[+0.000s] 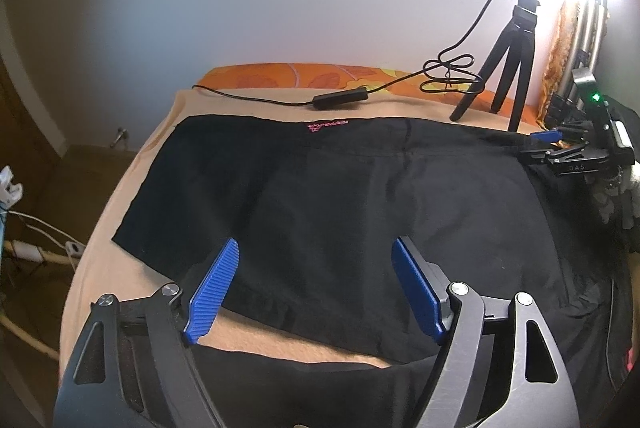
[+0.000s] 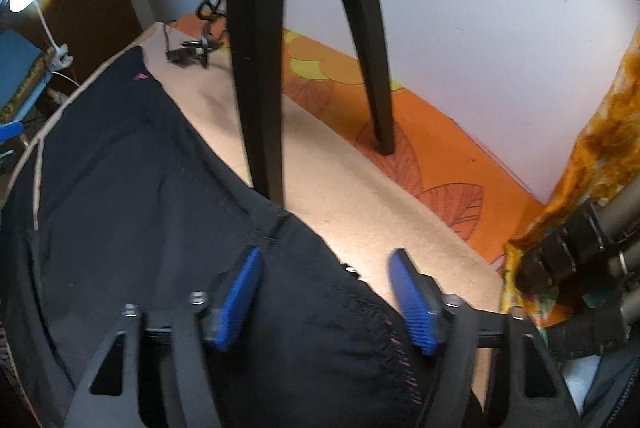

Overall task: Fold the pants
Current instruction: 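Close the right gripper on the waistband edge of the black trousers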

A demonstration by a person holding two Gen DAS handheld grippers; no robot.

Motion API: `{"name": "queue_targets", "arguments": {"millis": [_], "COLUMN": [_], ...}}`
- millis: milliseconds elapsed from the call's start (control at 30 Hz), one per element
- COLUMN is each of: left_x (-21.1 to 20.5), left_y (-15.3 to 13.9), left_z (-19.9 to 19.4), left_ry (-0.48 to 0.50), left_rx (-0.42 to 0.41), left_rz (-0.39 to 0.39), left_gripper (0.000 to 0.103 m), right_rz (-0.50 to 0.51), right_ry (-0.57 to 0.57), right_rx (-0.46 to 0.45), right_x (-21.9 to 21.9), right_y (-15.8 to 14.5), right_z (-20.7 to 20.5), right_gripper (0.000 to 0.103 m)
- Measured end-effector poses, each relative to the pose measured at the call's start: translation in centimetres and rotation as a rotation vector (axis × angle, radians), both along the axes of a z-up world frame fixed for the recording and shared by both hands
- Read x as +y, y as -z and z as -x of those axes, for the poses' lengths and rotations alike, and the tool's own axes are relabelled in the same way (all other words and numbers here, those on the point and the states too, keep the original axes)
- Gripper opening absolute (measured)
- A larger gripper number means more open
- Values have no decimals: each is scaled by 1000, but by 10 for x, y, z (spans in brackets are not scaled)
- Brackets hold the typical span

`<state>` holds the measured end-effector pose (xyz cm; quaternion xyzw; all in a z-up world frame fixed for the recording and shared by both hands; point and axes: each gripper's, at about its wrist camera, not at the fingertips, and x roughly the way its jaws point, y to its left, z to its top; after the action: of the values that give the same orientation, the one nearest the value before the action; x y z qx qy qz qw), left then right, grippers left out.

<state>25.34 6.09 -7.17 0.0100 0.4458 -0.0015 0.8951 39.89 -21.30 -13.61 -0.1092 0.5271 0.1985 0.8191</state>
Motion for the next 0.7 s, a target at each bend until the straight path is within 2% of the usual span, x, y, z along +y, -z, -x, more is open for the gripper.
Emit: {"name": "queue_targets", "arguments": {"millis": [100,233,267,433,700], "left_x": [4,12,14,27,51], "left_y": [2,1,0,-4,-13], "left_z": [-3,-6,-7,-13,-27], "left_ry": [-13,-34,-40,-75,-129], "left_rx": [5,7,7,14,24], "left_rz": [8,20,24,87,184], "left_gripper": [79,79,79,79,79], "right_rz": [4,0,-2,3,10], "right_ry": [-1,14,14,7,-53], "right_rx": [-9,-21,-28,-67,-195], "right_x": [3,2,1,11,35], "right_y": [-1,-3,-8,-31,-83], "right_z": [5,17,24,50,117], "right_gripper": [45,13,9,7,7]}}
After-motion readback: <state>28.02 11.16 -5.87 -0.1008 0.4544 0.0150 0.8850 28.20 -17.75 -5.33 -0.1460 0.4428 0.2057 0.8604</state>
